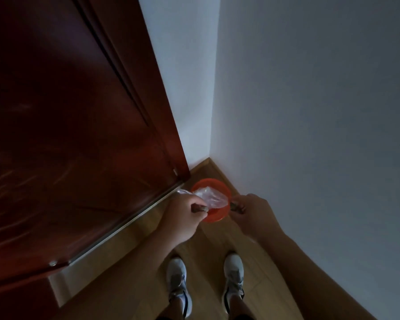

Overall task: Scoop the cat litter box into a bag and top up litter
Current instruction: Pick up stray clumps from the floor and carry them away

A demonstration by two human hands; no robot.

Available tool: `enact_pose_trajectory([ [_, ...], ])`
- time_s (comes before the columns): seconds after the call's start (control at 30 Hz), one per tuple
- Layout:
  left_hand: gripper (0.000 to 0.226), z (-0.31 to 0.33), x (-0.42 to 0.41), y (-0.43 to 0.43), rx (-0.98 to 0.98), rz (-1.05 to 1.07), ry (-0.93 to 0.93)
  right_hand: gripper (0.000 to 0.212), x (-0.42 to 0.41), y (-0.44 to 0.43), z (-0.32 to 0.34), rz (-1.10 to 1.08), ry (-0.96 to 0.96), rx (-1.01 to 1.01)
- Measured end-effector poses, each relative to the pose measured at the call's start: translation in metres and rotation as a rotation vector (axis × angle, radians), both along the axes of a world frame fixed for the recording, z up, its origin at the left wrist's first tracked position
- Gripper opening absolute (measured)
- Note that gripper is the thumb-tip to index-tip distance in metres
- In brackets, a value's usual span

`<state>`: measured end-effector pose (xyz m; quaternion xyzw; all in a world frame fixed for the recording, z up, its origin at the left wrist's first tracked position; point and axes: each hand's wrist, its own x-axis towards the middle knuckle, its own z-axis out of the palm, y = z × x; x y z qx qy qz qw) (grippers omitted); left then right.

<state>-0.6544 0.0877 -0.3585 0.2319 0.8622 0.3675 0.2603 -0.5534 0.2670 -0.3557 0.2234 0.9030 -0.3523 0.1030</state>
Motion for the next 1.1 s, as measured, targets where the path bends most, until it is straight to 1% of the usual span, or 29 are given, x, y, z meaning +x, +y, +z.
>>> enact_pose_trajectory([
  [0.2, 0.017, -0.092, -0.021, 0.010, -0.020, -0.050, -0.055, 0.028, -0.017, -0.007, -0.091, -0.046, -0.034, -0.021],
  [0.37, 0.017, -0.179, -0.033, 0.025, -0.047, -0.050, -0.061, 0.028, -0.030, -0.003, -0.174, -0.086, -0.074, -0.054],
  [0.57, 0.019, -0.275, -0.039, 0.042, -0.059, -0.045, -0.078, 0.016, -0.052, 0.001, -0.266, -0.047, -0.106, -0.053],
  [0.63, 0.019, -0.299, -0.043, 0.044, -0.049, -0.029, -0.086, 0.016, -0.059, 0.001, -0.290, -0.044, -0.113, -0.045],
  [0.87, 0.017, -0.354, -0.057, 0.053, -0.044, 0.024, -0.055, 0.023, -0.079, 0.007, -0.337, -0.120, -0.121, -0.065],
  [0.97, 0.017, -0.368, -0.060, 0.057, -0.028, 0.083, -0.069, 0.025, -0.087, 0.008, -0.349, -0.175, -0.117, -0.077],
  [1.03, 0.020, -0.375, -0.061, 0.060, -0.017, 0.127, -0.085, 0.028, -0.091, 0.007, -0.353, -0.207, -0.094, -0.084],
  [1.1, 0.028, -0.380, -0.063, 0.059, 0.013, 0.162, -0.144, 0.035, -0.092, 0.006, -0.356, -0.239, -0.059, -0.088],
])
